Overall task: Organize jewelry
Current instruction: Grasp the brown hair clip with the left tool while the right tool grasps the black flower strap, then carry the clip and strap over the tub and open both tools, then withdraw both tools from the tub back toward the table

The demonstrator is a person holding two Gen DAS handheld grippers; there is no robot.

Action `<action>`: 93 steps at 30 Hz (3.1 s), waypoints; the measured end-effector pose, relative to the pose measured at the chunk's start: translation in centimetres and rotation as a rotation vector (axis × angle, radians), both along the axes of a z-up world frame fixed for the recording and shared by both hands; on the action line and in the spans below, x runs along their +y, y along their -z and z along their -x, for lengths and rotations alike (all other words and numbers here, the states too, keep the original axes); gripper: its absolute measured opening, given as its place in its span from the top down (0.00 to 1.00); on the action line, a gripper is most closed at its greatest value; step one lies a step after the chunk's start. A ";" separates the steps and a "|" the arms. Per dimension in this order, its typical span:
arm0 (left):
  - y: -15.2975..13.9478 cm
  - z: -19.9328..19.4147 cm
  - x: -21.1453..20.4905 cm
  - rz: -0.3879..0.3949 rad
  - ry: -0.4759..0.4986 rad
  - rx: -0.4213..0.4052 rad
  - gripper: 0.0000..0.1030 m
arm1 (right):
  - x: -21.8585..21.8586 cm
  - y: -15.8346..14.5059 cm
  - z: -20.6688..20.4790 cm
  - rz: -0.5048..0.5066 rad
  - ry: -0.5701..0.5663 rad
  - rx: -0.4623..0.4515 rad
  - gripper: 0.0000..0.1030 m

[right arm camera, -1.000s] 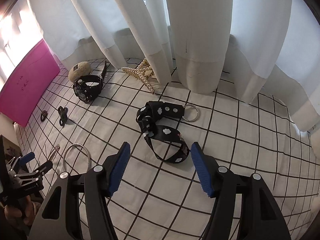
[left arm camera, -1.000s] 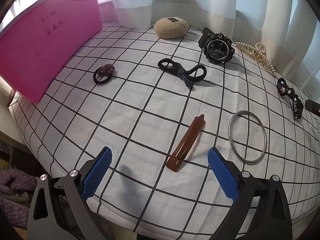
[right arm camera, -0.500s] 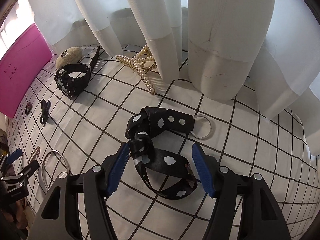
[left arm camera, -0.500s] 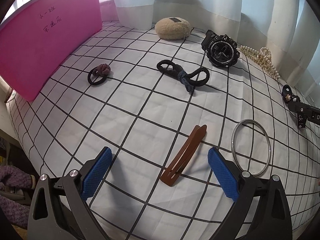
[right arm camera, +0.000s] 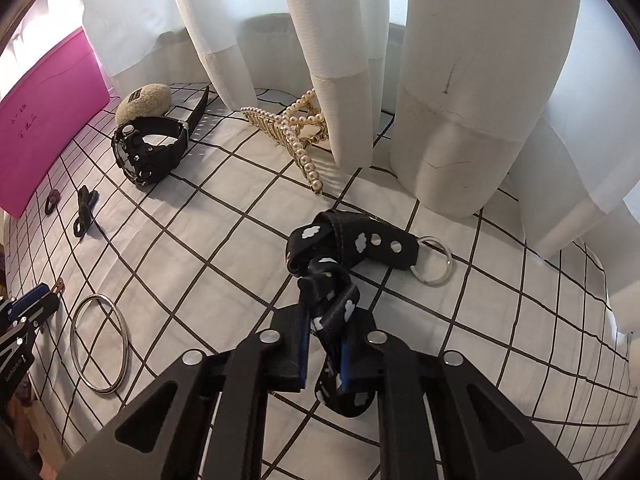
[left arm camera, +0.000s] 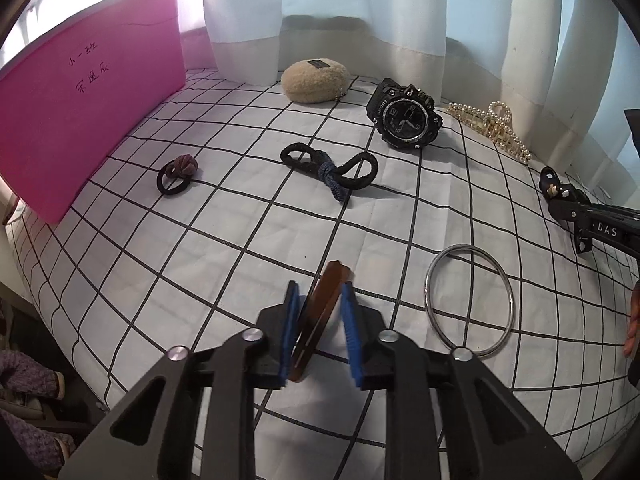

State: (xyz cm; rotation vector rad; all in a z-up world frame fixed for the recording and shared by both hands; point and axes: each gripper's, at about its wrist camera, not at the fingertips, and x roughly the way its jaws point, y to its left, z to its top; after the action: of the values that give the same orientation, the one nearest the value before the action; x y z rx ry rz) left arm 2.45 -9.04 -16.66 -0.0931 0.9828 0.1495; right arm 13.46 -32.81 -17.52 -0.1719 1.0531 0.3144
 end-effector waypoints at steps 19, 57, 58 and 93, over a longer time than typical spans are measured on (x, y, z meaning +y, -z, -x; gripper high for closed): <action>-8.8 2.2 2.0 0.111 -0.064 -0.088 0.87 | -2.8 -7.8 2.9 -0.228 -0.051 -0.028 0.90; -20.8 -3.0 38.8 0.088 -0.284 -0.205 0.87 | 44.8 -22.1 -4.7 -0.396 -0.494 -0.076 0.90; -20.3 -3.4 39.3 0.098 -0.281 -0.185 0.87 | 46.1 -21.8 -5.0 -0.377 -0.502 -0.062 0.90; -16.1 -6.2 43.1 0.078 -0.296 0.070 0.23 | 54.6 -14.9 -9.0 -0.099 -0.481 0.144 0.66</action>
State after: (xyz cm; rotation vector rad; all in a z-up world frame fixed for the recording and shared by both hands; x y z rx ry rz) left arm 8.68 34.02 -0.52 -0.3074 1.0416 0.3884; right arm 22.50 21.77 -2.57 -0.3174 1.1286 0.8223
